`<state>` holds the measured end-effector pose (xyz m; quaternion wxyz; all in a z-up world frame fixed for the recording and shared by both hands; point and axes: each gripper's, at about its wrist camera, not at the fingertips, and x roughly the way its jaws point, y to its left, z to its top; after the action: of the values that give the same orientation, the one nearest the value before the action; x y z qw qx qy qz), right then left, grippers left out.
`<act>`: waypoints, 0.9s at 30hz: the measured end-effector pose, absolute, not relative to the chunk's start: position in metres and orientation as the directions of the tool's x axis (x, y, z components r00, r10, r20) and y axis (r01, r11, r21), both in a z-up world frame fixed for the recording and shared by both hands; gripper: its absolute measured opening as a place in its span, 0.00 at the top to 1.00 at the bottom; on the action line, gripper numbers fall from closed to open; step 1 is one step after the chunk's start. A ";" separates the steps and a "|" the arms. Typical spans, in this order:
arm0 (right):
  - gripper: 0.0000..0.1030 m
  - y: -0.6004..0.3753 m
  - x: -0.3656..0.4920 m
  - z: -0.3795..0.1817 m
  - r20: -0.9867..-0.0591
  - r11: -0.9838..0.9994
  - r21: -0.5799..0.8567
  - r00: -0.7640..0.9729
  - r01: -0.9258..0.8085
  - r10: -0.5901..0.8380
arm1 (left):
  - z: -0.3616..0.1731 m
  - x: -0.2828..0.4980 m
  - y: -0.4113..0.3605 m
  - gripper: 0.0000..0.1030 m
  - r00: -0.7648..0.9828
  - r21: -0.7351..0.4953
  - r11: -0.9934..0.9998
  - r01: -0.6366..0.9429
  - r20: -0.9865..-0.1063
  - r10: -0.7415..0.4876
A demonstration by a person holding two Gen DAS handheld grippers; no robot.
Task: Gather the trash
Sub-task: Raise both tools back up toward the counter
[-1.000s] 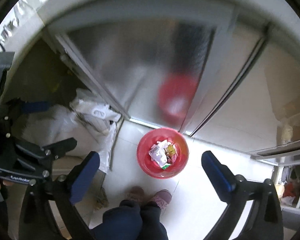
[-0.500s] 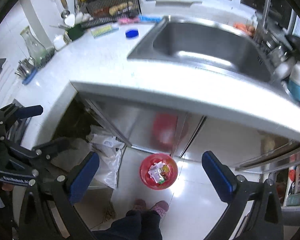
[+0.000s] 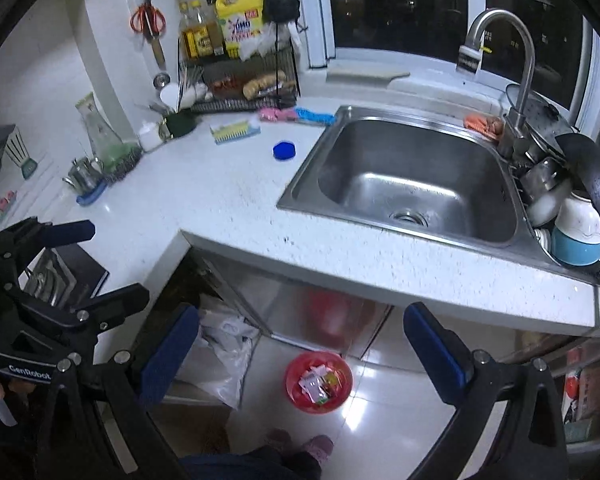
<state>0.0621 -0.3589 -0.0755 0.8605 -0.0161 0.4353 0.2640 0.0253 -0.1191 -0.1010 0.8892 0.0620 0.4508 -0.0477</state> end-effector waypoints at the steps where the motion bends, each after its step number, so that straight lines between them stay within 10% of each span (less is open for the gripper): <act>1: 0.00 -0.359 0.063 -0.073 -0.752 0.856 0.212 0.481 -0.471 0.451 | -0.098 0.025 -0.117 0.00 0.595 0.058 0.990 0.131 -0.803 -0.032; 27: 0.00 -0.261 0.183 -0.058 -0.745 0.776 0.210 0.416 -0.595 0.521 | -0.090 0.168 -0.014 0.00 0.596 0.023 1.000 -0.004 -0.802 0.021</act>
<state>0.1828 -0.2605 -0.0577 0.8404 -0.0436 0.4263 0.3319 0.1678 -0.0136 -0.0902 0.8934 0.0095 0.4492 0.0068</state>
